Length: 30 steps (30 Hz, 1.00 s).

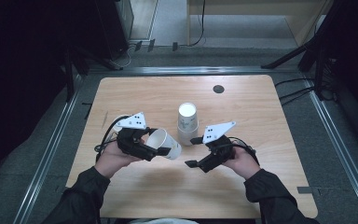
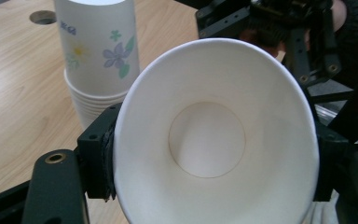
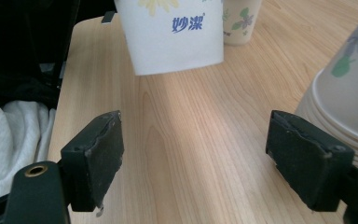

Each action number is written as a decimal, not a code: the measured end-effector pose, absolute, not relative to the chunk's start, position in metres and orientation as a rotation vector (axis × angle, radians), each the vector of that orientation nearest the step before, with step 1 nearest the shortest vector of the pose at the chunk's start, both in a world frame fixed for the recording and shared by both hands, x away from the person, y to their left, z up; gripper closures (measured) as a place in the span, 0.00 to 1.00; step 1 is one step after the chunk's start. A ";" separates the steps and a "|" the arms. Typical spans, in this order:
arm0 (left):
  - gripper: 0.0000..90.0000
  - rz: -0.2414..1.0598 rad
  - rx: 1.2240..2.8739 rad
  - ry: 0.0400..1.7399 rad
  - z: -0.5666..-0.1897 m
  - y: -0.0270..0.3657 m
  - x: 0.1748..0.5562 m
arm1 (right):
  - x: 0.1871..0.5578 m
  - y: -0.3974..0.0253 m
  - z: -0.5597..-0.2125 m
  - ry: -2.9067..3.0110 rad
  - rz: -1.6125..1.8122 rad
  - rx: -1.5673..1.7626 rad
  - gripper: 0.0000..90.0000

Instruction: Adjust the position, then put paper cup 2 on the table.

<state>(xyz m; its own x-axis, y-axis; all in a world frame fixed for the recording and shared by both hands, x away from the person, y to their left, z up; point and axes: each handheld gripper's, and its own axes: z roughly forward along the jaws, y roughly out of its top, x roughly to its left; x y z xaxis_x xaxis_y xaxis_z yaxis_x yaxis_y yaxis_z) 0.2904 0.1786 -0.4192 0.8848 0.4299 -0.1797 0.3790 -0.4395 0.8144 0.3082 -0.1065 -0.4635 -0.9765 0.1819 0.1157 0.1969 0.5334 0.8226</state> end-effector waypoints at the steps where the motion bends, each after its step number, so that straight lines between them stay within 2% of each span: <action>1: 0.27 0.063 2.083 0.585 -0.419 0.179 0.291 | 0.308 -0.108 -0.463 -2.743 -1.474 -0.337 0.21; 10: 0.27 0.095 2.124 0.597 -0.419 0.188 0.292 | 0.310 -0.124 -0.460 -2.792 -1.450 -0.529 0.22; 18: 0.27 0.115 2.176 0.602 -0.421 0.193 0.293 | 0.301 -0.140 -0.461 -2.820 -1.454 -0.577 0.22; 30: 0.27 0.138 2.228 0.626 -0.424 0.208 0.287 | 0.309 -0.149 -0.462 -2.827 -1.471 -0.645 0.22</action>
